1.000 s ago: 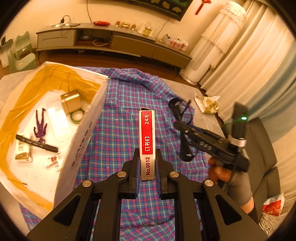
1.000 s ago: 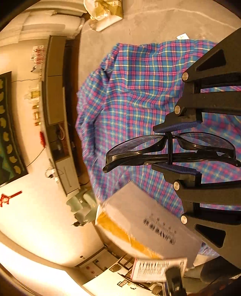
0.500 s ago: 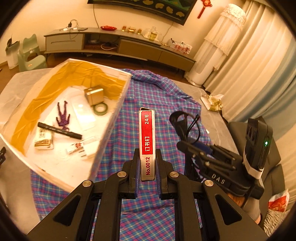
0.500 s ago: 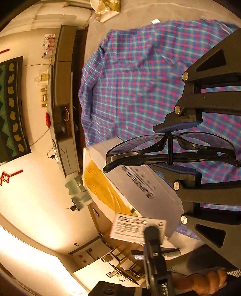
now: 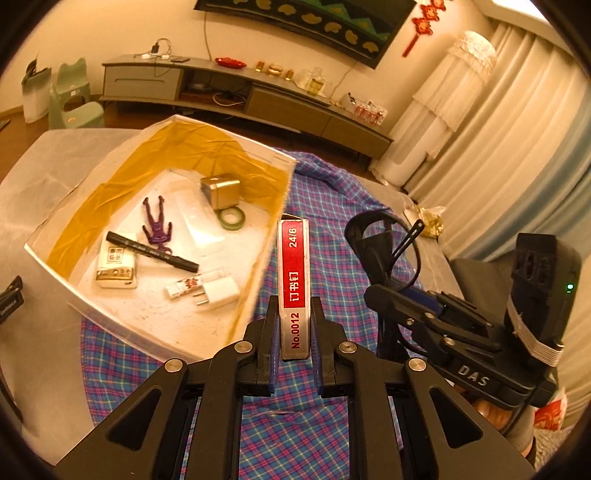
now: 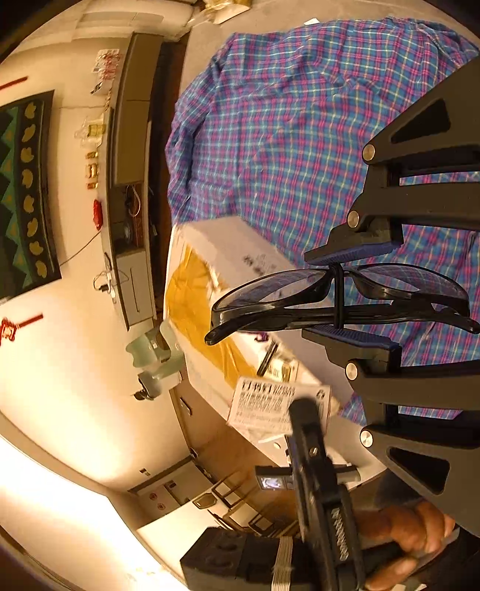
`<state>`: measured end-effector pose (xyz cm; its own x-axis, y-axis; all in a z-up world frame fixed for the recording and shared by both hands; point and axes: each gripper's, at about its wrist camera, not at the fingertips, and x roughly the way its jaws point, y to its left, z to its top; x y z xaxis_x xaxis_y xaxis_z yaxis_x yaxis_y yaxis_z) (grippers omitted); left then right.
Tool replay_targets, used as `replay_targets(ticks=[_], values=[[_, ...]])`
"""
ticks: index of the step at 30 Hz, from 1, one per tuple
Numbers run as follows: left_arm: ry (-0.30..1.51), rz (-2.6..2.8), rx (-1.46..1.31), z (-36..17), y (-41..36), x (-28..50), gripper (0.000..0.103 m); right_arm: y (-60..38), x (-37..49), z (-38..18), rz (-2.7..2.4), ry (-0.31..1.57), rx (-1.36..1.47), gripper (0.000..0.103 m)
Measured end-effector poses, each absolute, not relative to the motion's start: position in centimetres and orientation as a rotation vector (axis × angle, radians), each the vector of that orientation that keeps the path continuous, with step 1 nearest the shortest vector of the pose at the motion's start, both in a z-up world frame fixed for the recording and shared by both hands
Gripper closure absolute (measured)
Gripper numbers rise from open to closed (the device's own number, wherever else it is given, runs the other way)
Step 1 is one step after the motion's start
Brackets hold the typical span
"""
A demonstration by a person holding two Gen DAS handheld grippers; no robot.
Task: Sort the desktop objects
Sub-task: 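Carry the glasses and card box with both tools over the box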
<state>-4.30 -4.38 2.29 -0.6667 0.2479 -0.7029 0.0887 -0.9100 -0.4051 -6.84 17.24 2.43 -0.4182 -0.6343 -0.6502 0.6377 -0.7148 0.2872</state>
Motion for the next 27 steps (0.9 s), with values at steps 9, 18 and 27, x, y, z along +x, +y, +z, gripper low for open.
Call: replay_targets(ticks=[9,18,27], values=[[-0.731,2.725,-1.209,2.0,-8.6,-4.1,0.089,12.0,-6.3,4.9,-2.129,0.088,0.935,0.069],[-0.812,2.735,-1.203,1.6,-12.5,-4.9,0.089,8.2,-6.5,6.6,-2.110,0.149,0.909,0.069],[-0.832,2.748,-1.241,1.6,-14.3,-7.4,0.089,5.0,-8.1,7.1,-2.090,0.187,0.904,0.069]])
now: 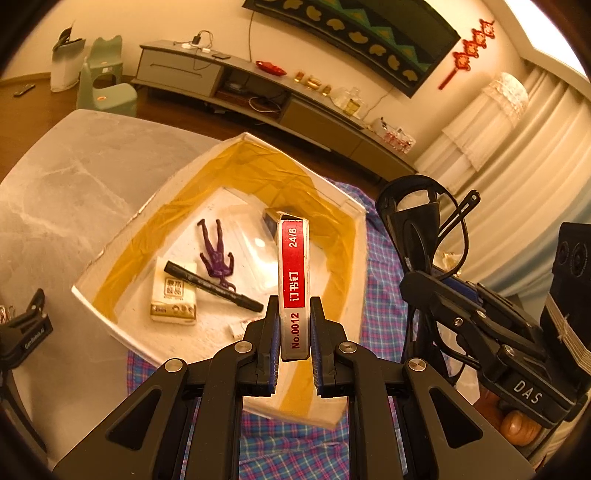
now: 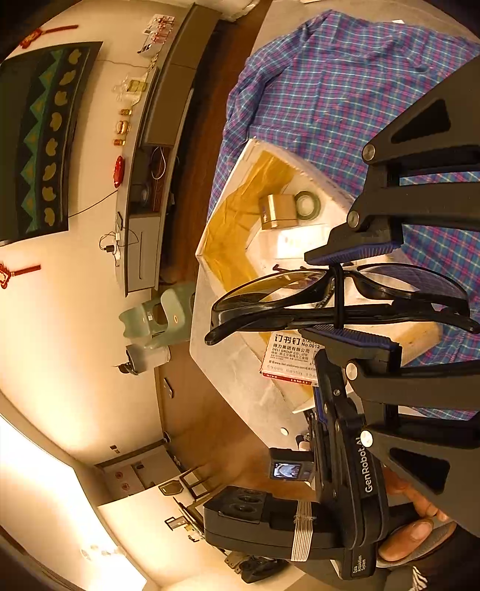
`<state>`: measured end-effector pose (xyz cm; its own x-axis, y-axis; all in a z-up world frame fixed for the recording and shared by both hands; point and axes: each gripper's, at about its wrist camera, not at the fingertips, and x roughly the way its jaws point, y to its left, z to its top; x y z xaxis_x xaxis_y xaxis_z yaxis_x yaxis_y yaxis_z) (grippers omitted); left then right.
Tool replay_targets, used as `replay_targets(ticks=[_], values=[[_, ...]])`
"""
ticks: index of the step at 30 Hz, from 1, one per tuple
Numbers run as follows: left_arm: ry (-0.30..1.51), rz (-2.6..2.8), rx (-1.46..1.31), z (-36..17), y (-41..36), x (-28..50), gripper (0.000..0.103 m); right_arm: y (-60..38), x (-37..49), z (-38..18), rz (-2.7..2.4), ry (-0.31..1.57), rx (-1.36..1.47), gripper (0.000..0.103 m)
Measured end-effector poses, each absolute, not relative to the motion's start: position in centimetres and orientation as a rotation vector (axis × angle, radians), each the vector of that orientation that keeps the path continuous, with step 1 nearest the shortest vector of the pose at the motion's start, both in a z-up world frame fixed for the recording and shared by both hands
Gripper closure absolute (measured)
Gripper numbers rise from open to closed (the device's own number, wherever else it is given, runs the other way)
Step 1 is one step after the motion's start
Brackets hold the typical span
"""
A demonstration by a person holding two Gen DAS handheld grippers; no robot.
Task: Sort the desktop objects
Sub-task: 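Carry the glasses and card box with both tools over the box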
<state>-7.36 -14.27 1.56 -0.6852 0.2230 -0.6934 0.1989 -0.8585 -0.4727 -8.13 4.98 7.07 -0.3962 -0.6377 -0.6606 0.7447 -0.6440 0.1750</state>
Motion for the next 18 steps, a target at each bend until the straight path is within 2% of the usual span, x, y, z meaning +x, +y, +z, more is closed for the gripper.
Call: replay_targets(ticks=[18], values=[[-0.831,2.776,-1.384,-0.9,-17.1,-12.9,0.089,1.3,-14.2,5.9,-2.083,0.236,0.967,0.069]])
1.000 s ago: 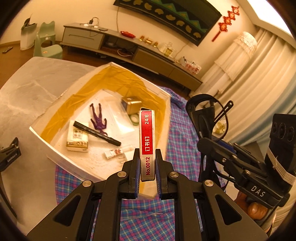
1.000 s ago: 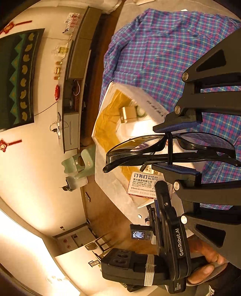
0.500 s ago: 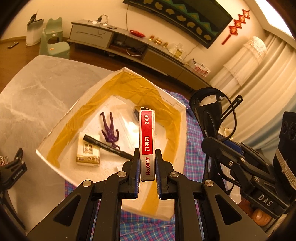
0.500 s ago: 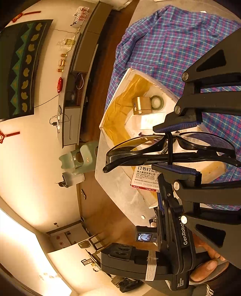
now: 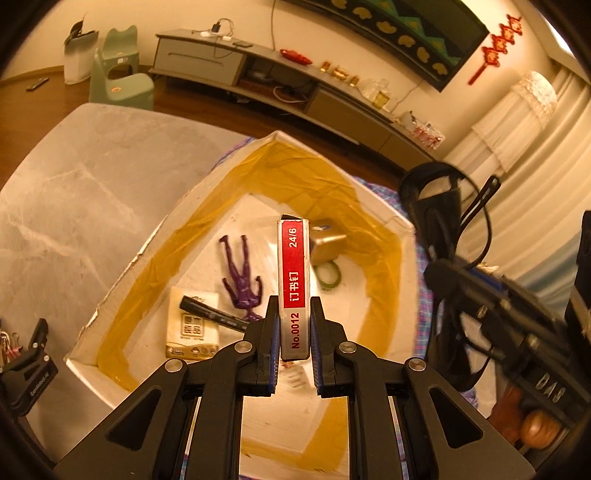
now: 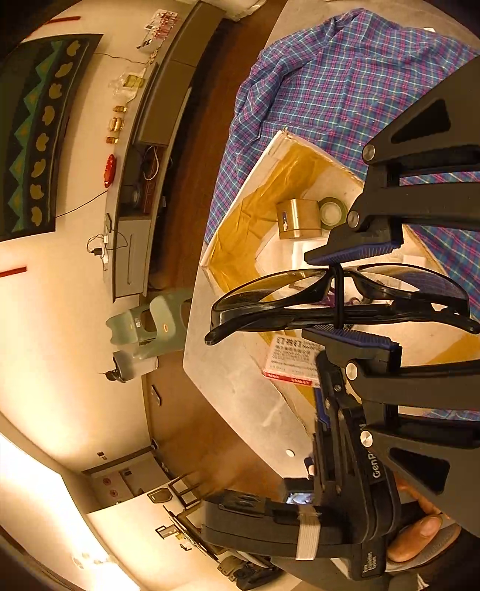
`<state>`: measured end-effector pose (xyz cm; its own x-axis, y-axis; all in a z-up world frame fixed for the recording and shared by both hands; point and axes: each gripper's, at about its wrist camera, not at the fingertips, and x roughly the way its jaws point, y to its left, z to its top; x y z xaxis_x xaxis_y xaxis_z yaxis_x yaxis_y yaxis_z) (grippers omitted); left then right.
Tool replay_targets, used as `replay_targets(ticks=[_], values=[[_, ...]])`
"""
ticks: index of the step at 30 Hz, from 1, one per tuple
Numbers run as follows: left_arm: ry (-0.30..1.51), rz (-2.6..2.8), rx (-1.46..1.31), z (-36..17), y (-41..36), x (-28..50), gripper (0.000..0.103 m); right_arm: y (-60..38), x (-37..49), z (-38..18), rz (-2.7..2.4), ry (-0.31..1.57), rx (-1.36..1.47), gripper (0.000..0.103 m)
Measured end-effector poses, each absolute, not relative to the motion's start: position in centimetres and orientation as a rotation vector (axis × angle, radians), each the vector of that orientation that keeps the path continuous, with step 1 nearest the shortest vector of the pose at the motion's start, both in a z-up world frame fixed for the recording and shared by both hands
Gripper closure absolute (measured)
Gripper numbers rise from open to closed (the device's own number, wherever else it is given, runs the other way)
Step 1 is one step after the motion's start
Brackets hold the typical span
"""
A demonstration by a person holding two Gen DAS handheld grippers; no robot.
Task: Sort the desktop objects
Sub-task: 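Carry the glasses and card box with both tools over the box, then open the right tool dropping the glasses while the left tool releases the card box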
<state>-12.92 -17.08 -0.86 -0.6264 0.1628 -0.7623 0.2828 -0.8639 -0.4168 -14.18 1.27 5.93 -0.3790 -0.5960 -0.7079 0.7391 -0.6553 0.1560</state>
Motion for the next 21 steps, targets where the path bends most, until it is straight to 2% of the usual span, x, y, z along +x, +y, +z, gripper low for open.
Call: replay_targets(ticks=[11,18,21], values=[[0.767,-2.571,1.338,-1.7,-18.9,-13.2,0.089,-0.3,-19.6,3.8,-2.087,0.269,1.075,0.069],[0.680,-2.611,1.475,-2.6,-15.9,-15.1,0.089,-2.4,-21.4,2.1,-2.027,0.323,1.158,0.069],[0.648,-2.604,1.535,-3.3,-14.8,-15.8,0.089,-3.8,-21.8,0.9,-2.003,0.405,1.193,0.068]])
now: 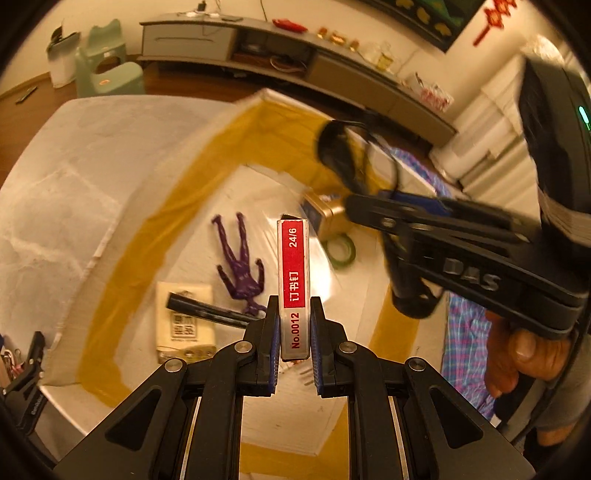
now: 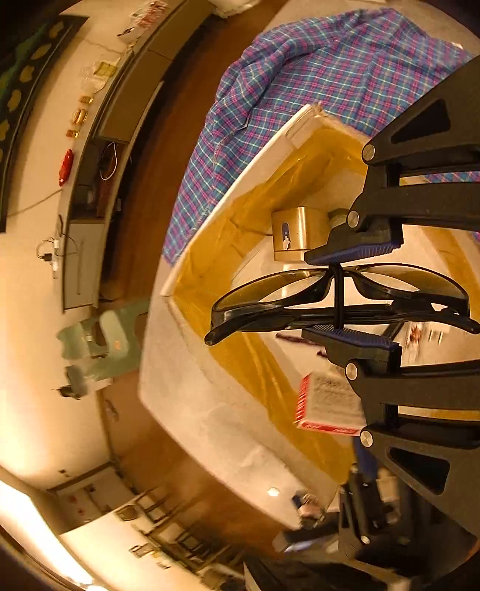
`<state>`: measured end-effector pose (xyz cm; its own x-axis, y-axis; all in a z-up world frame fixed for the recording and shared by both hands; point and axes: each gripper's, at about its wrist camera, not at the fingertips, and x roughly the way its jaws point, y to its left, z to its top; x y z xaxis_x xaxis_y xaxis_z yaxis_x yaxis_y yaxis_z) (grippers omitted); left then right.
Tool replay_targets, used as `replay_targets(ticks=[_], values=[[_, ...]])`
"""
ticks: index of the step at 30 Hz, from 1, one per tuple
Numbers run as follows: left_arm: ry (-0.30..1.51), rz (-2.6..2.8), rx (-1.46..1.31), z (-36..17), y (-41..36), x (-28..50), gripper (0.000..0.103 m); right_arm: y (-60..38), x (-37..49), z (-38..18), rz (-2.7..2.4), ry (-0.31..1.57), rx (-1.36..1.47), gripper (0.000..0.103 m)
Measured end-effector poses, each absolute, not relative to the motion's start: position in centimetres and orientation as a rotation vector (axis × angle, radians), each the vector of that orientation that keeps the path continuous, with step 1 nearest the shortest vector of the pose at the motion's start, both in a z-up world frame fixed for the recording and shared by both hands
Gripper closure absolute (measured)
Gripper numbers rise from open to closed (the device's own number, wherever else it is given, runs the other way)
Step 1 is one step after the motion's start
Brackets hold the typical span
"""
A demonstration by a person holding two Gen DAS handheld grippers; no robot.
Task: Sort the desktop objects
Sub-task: 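Open the right tool dropping the glasses while the left tool releases the card box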
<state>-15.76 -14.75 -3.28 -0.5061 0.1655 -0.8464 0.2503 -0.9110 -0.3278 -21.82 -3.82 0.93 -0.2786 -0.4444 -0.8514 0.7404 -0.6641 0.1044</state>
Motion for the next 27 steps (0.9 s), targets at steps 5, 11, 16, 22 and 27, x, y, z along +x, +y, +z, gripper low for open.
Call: replay_targets(ticks=[5,11,16,22,27], values=[[0.599,-2.592,1.565,-3.9,-14.0,-16.0,0.088,-5.1,-22.2,-1.0,-1.964,0.575,1.228,0.068],[0.572,-2.589,1.553,-3.8,-14.1,-16.2,0.088,-6.3,-22.1,-1.8,-1.924,0.768,1.196,0.068],[0.577,-2.563,1.572,-4.4,-14.4,-16.5,0.087,-6.9,-22.1,-2.5,-1.917,0.865,1.182,0.067],[0.598,-2.553,1.585,-4.5,-14.6,-16.3,0.074,-6.5,-22.3,-2.7,-1.927,0.890,1.183,0.061],[0.586,-2.558,1.585,-4.4,-14.7,-15.8,0.069,-6.3,-21.8,-2.6,-1.929,0.880,1.197,0.060]])
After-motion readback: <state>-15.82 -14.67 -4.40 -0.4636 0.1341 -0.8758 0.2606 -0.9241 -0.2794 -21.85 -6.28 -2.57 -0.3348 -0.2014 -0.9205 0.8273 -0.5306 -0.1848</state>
